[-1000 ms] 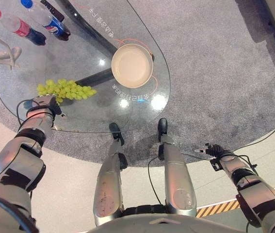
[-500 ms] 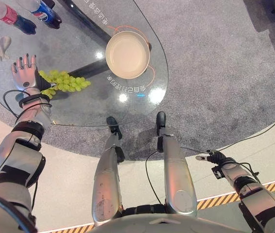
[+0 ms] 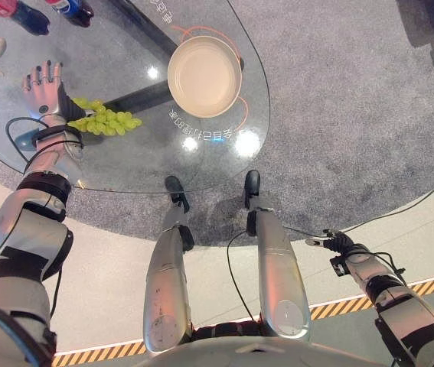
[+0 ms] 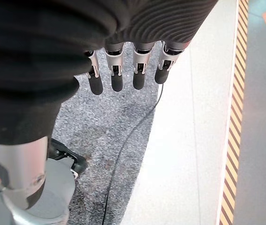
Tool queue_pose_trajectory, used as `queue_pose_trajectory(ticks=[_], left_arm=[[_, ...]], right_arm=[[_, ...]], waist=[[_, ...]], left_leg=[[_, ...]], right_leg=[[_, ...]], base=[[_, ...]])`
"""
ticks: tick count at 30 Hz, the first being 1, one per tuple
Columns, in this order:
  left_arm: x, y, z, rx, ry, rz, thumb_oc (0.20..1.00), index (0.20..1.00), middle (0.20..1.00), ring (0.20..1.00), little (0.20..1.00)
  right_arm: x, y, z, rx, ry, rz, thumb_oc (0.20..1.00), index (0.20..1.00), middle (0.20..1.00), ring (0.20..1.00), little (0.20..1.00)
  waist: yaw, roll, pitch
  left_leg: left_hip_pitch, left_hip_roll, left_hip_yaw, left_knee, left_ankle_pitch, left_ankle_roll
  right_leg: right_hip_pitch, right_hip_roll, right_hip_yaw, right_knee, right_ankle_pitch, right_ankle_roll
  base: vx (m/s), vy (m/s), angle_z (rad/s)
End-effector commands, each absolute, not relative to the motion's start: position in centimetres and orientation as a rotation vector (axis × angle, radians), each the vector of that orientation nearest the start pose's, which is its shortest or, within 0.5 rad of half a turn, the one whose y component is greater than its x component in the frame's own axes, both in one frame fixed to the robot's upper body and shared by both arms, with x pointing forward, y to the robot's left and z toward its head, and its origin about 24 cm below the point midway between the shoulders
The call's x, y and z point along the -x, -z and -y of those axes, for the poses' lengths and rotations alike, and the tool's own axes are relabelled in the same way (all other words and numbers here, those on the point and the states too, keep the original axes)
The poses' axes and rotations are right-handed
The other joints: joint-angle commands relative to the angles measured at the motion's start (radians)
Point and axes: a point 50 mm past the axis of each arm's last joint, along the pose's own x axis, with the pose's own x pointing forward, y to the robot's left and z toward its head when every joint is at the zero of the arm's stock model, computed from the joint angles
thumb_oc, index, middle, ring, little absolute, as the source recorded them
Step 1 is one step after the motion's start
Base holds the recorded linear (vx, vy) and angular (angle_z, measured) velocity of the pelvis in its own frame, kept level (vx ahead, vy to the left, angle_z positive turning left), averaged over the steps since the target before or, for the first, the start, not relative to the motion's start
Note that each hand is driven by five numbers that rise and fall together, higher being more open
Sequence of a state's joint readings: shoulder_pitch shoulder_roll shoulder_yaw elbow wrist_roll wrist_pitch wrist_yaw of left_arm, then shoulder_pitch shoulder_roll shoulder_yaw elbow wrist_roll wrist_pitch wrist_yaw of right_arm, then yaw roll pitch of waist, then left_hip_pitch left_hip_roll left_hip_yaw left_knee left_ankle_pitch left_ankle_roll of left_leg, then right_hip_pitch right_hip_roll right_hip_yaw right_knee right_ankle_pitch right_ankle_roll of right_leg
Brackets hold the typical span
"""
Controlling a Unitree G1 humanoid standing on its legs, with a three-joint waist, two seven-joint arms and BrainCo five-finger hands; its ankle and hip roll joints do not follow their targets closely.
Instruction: Pick up fruits into the plate
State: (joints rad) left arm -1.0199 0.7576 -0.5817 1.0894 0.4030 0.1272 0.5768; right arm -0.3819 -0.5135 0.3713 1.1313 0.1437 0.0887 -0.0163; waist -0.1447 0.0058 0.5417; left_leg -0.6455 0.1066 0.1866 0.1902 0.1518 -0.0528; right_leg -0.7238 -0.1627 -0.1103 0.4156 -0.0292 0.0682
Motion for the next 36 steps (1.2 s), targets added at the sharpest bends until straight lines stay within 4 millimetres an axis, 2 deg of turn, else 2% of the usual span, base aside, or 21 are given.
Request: queue_pose_trajectory(ticks=[1, 6, 10, 15, 24, 29, 36], left_arm=[[-37.4, -21.3, -32.6, -1.528, -0.744, 0.076, 1.0, 1.0, 1.0, 1.0, 1.0], [-37.9, -21.0, -32.2, -1.57, -0.652, 0.035, 1.0, 1.0, 1.0, 1.0, 1.0], [-38.1, -19.3, -31.6, -1.648, -0.483, -0.052, 1.0, 1.0, 1.0, 1.0, 1.0], [-38.1, -18.8, -31.7, -1.713, -0.423, -0.12, 1.0, 1.0, 1.0, 1.0, 1.0], [-37.9, -18.2, -32.5, -1.959, -0.313, -0.298, 1.0, 1.0, 1.0, 1.0, 1.0], [-37.2, -18.1, -33.8, -2.072, -0.357, -0.389, 1.0, 1.0, 1.0, 1.0, 1.0], [-35.2, -18.8, -36.4, -2.116, -0.672, -0.417, 1.0, 1.0, 1.0, 1.0, 1.0]], right_arm=[[-23.1, 7.8, 29.4, 0.569, 0.093, -0.912, 1.0, 1.0, 1.0, 1.0, 1.0], [-23.4, 7.5, 29.6, 0.565, 0.11, -0.897, 1.0, 1.0, 1.0, 1.0, 1.0], [-23.5, 6.9, 30.3, 0.587, 0.124, -0.889, 1.0, 1.0, 1.0, 1.0, 1.0], [-23.8, 6.2, 31.2, 0.601, 0.141, -0.875, 1.0, 1.0, 1.0, 1.0, 1.0], [-25.0, 4.8, 31.7, 0.605, 0.161, -0.809, 1.0, 1.0, 1.0, 1.0, 1.0], [-25.3, 4.3, 31.9, 0.589, 0.172, -0.79, 1.0, 1.0, 1.0, 1.0, 1.0], [-25.1, 4.6, 31.7, 0.573, 0.164, -0.793, 1.0, 1.0, 1.0, 1.0, 1.0]], waist=[[-0.004, -0.035, -0.022], [-0.011, -0.029, -0.022], [-0.019, -0.012, -0.022], [-0.024, 0.002, -0.022], [-0.033, 0.009, -0.022], [-0.033, 0.008, -0.022], [-0.03, 0.001, -0.022]], left_leg=[[-0.08, -0.029, -0.009, 0.2, -0.16, -0.002], [-0.119, -0.03, -0.011, 0.231, -0.172, 0.001], [-0.133, -0.034, -0.009, 0.235, -0.174, 0.001], [-0.139, -0.037, -0.007, 0.234, -0.172, 0.001], [-0.172, -0.038, -0.017, 0.245, -0.17, -0.003], [-0.185, -0.038, -0.023, 0.255, -0.175, -0.002], [-0.196, -0.038, -0.028, 0.26, -0.171, -0.005]], right_leg=[[-0.032, 0.051, 0.026, -0.029, 0.051, -0.008], [-0.073, 0.047, 0.033, -0.008, 0.05, -0.005], [-0.091, 0.043, 0.04, -0.006, 0.056, 0.0], [-0.099, 0.04, 0.047, -0.007, 0.058, 0.002], [-0.132, 0.039, 0.06, -0.015, 0.072, 0.002], [-0.142, 0.037, 0.06, -0.019, 0.078, 0.003], [-0.148, 0.039, 0.059, -0.023, 0.08, 0.0]], base=[[0.0, 0.0, 0.0], [0.0, 0.012, -0.01], [0.02, 0.051, 0.0], [0.02, 0.051, -0.05], [0.0, 0.01, -0.02], [0.0, 0.0, 0.0], [0.0, -0.003, -0.02]])
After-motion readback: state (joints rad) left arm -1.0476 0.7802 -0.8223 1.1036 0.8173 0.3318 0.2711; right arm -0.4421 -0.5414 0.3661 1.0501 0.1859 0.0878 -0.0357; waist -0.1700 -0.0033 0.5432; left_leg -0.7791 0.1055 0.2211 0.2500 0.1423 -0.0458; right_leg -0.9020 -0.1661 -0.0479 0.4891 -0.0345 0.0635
